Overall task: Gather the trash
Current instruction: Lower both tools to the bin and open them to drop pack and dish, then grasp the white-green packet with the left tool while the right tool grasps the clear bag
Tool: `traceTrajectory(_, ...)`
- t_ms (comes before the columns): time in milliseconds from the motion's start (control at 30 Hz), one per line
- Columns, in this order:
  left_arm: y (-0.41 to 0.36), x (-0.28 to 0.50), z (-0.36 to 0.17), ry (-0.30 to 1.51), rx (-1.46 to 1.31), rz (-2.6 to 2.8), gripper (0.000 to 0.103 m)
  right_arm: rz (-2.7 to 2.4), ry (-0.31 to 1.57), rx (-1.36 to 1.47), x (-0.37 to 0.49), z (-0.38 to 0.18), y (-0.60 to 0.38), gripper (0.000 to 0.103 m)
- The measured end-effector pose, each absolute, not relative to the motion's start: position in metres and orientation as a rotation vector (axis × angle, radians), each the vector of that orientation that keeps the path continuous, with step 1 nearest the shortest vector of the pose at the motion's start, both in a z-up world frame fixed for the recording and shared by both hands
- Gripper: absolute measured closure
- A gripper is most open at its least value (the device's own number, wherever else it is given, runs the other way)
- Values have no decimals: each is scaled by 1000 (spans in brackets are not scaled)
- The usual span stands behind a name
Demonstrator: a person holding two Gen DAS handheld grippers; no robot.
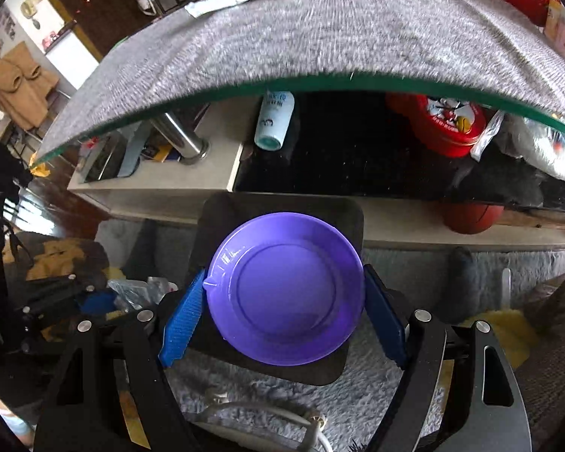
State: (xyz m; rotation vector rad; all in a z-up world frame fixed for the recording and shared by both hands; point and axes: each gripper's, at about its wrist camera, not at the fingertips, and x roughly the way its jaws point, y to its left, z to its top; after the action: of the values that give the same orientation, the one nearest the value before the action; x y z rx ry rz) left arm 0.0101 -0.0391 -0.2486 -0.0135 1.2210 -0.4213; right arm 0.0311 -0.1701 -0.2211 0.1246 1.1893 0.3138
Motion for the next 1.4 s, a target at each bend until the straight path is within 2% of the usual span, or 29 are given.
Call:
traceTrajectory(300,-37,17,-257,1250,-22,-407,77,302,1206,142,39,-226,-171,21)
traceTrajectory(367,-37,19,-258,1255,-20,-400,68,298,1207,143,41,-225,-173,20)
traceTrajectory(433,-36,20,-258,1251,-20,-393,54,293,1205,146,43,-225,-175,17)
traceTrajectory(500,-34,22,-256,1247,-24,-382,47,285,1200,140,45,-223,-177,14)
traceTrajectory(567,-32,23,-254,1244,-23,-368,44,281,1199,139,47,-221,-179,14)
traceTrajectory(700,-26,26,-244,1229,-19,-340,31,256,1185,126,52,-211,-185,14)
traceTrajectory(733,-24,28,-238,1220,-20,-332,25,250,1172,129,54,-205,-188,13)
traceTrajectory(900,-13,39,-198,1150,-13,-291,14,236,1103,147,65,-169,-201,13)
traceTrajectory(1200,8,81,-121,1015,-6,-228,9,215,974,139,109,-103,-211,12)
traceTrajectory(1400,15,121,-98,985,15,-198,9,223,942,146,149,-87,-203,12)
